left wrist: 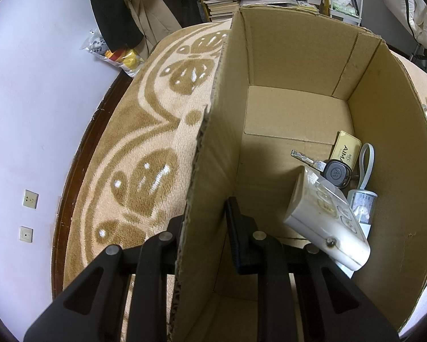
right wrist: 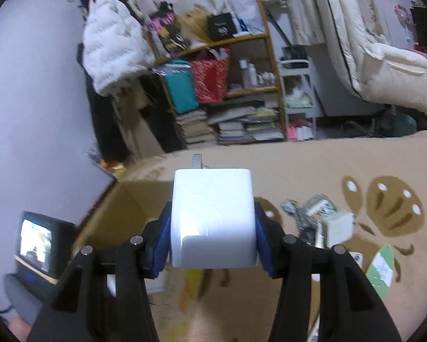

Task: Organize rigid objects
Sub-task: 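Lift the white square item into the box and open the right tool, then grasp the white plug adapter with the right tool and lift it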

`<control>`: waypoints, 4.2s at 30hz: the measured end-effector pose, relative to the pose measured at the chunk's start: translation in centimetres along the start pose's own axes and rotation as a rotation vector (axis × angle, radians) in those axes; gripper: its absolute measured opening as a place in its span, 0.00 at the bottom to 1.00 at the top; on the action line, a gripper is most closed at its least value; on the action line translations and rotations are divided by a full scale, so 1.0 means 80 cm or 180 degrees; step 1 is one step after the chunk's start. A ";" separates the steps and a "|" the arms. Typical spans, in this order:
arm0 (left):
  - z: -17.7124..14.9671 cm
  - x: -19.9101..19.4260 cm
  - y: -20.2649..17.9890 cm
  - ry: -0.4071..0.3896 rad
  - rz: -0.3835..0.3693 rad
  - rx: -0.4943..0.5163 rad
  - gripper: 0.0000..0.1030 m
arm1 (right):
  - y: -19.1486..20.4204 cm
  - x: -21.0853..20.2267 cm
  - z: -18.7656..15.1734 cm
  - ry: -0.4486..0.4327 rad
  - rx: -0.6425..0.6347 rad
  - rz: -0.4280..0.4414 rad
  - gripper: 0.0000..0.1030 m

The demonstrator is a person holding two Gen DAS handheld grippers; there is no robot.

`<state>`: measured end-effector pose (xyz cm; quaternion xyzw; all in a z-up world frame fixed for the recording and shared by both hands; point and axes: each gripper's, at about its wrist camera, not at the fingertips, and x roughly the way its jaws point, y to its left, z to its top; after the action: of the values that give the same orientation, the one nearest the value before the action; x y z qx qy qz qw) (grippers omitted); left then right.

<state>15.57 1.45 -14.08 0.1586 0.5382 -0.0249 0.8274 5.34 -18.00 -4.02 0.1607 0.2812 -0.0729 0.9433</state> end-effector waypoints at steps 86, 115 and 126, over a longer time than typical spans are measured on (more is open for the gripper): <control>-0.001 0.001 -0.006 -0.0003 0.0068 0.0034 0.21 | -0.218 0.089 -0.030 0.0590 0.0895 -0.0719 1.00; 0.002 0.006 -0.005 0.0008 0.0076 0.0039 0.21 | -0.250 0.140 -0.056 0.0666 0.1273 -0.0533 0.66; 0.000 0.006 -0.005 0.0006 0.0078 0.0036 0.21 | -0.212 0.112 -0.039 0.0487 0.0939 -0.0778 0.66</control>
<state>15.71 1.14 -14.57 0.1699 0.5368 -0.0178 0.8262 7.34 -33.25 -15.89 0.2669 0.3557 -0.2148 0.8695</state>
